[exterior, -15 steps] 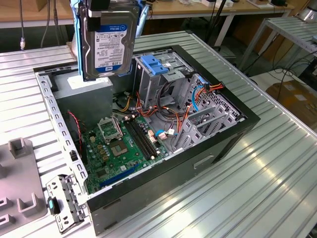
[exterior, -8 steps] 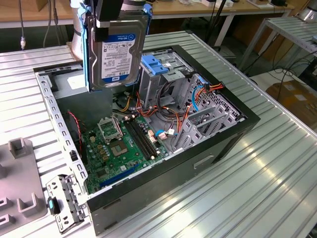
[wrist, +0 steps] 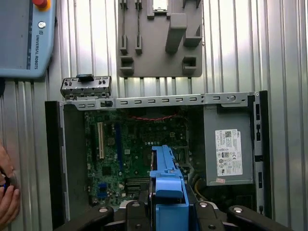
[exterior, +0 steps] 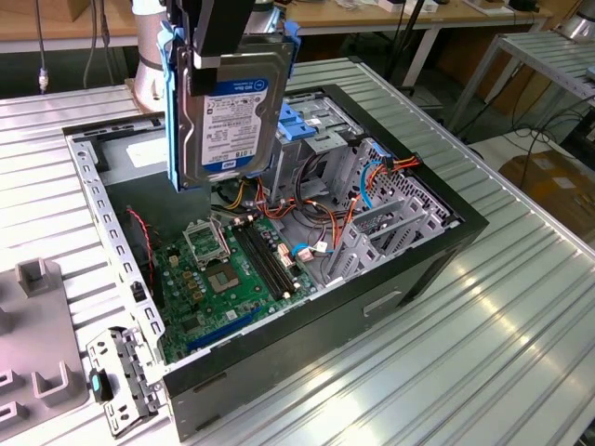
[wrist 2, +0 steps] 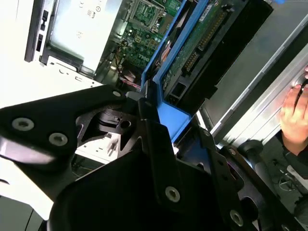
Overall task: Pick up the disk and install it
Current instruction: 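Insert the disk into the insertion slot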
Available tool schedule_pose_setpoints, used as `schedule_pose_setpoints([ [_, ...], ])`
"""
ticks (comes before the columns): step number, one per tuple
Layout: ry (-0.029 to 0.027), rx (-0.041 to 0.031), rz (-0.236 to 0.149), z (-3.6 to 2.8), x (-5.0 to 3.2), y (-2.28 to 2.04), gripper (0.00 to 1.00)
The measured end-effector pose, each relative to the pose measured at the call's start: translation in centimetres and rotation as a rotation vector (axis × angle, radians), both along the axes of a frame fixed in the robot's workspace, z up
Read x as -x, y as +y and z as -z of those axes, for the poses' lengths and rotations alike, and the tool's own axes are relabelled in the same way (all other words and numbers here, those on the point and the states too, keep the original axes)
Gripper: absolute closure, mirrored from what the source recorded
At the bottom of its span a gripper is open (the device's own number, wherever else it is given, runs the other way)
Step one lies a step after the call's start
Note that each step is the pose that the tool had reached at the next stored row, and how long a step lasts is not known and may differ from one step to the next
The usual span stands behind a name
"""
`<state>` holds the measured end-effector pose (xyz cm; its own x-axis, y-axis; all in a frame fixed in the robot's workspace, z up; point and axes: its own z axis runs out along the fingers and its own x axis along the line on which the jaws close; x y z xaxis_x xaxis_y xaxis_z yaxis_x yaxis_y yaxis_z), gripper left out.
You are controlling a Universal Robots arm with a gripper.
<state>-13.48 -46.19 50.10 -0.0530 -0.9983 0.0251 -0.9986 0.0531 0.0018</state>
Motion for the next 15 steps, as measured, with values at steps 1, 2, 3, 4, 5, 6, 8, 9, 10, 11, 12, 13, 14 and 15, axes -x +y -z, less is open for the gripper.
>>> schedule_pose_setpoints([
  [1,0.0,0.0009,0.0,0.01,0.0,-0.11,0.63],
  [2,-0.0001,0.0013,0.0,0.03,-0.05,-0.3,0.63],
  [3,-0.0001,0.0014,0.0,0.04,-0.15,-0.35,0.63],
  [4,-0.0002,0.0014,0.0,0.04,-0.22,-0.37,0.63],
  [5,-0.0001,0.0014,0.0,0.05,-0.4,-0.4,0.63],
  [6,-0.0001,0.0014,0.0,0.06,-0.62,-0.42,0.63],
  [8,0.0,0.0015,0.0,0.07,-0.88,-0.43,0.63],
  [9,-0.0001,0.0014,0.0,0.08,-1.14,-0.44,0.63],
  [10,0.0,0.0015,0.0,0.08,-1.27,-0.44,0.63],
  [11,0.0,0.0014,0.0,0.08,-1.4,-0.44,0.63],
  [12,-0.0001,0.0014,0.0,0.08,-1.54,-0.45,0.63],
  [13,0.0,0.0014,0.0,0.08,-1.68,-0.45,0.63],
  [14,0.0,0.0015,0.0,0.09,-1.95,-0.46,0.63],
  [15,-0.0001,0.0014,0.0,0.09,-2.24,-0.46,0.63],
])
